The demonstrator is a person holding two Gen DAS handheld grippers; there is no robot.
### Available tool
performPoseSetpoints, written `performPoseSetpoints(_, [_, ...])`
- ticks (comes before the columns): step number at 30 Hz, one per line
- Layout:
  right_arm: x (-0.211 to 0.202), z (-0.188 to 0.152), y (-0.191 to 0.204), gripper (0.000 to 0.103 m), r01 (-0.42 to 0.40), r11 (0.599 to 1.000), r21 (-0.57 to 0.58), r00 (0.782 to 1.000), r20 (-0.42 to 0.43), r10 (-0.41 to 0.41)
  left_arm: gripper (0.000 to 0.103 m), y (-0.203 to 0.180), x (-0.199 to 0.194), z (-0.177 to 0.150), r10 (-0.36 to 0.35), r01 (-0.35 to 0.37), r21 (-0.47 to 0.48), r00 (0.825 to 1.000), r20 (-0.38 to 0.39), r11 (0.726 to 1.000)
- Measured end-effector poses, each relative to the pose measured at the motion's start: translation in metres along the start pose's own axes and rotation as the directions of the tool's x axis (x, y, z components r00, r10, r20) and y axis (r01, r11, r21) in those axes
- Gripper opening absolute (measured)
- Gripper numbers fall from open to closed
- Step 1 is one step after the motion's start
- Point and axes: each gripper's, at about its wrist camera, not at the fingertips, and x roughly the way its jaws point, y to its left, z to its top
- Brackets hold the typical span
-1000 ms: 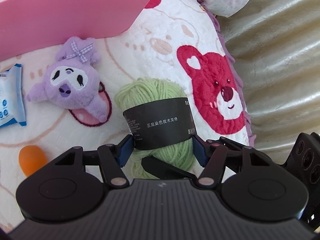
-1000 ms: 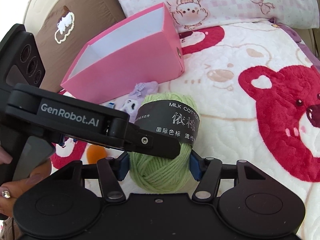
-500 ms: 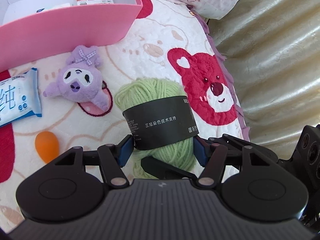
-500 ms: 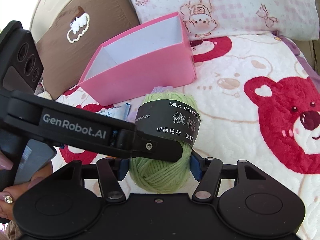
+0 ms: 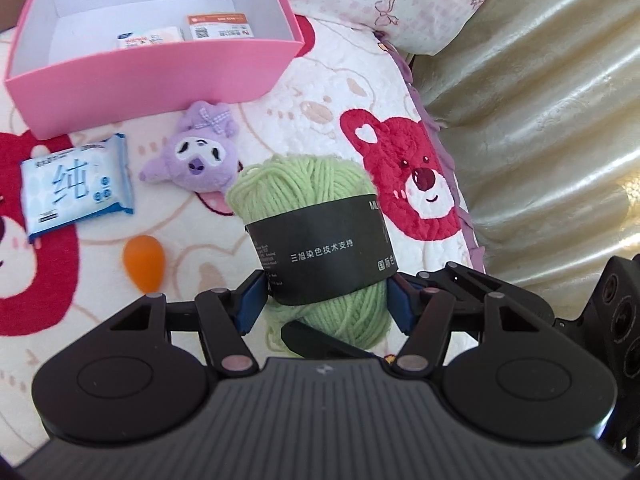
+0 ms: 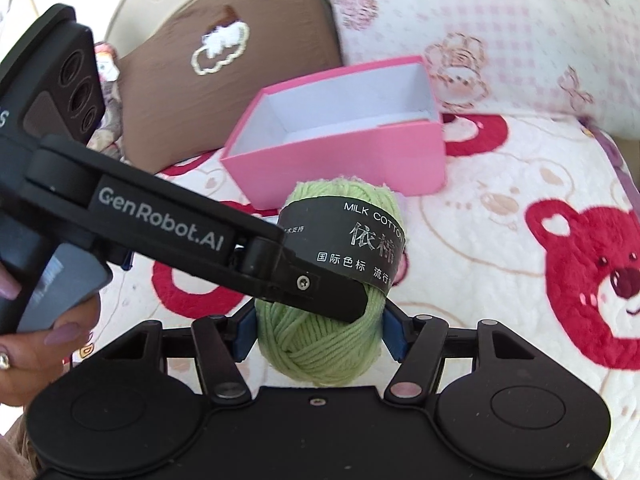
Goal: Organize objects
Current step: 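Lift the yarn ball with the left gripper and carry it over the pink box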
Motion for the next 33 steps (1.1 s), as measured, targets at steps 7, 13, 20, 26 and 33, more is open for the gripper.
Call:
performPoseSetpoints(7, [-0.006,0.001,0.029,0.067,-0.018,0.999,-0.035,1.000,0.018,0.019,0.062,0.016,-0.028,-0.009,-0.022,0.022,-0.011,0.999,0.025,1.000])
performPoseSetpoints(13, [-0.011,0.008,0.057,0.066,-0.011,0.997,-0.073,0.999,0.048,0.015,0.062,0.021,-0.059,-0.016,-0.016,0.015,0.005,0.996,0.088,1.000])
performPoseSetpoints(20, [-0.024,0.031,0.086,0.066,0.004,0.995,-0.102,0.998,0.059,0.002,0.062,0.023,-0.097,-0.002,-0.013,0.014,-0.011,0.995,0.100,1.000])
performPoseSetpoints(26, [-0.024,0.069,0.105,0.065,0.011,0.989,-0.147,0.996,0.089,0.002,0.062,0.021,-0.129,0.026,0.030,-0.038,0.047,0.988,0.149,0.998])
performPoseSetpoints(33, [-0.002,0.108,0.115,0.065,-0.017,0.989,-0.148,0.993,0.110,0.033,0.062,0.044,-0.145,0.056,0.067,-0.069,0.005,0.978,0.196,0.998])
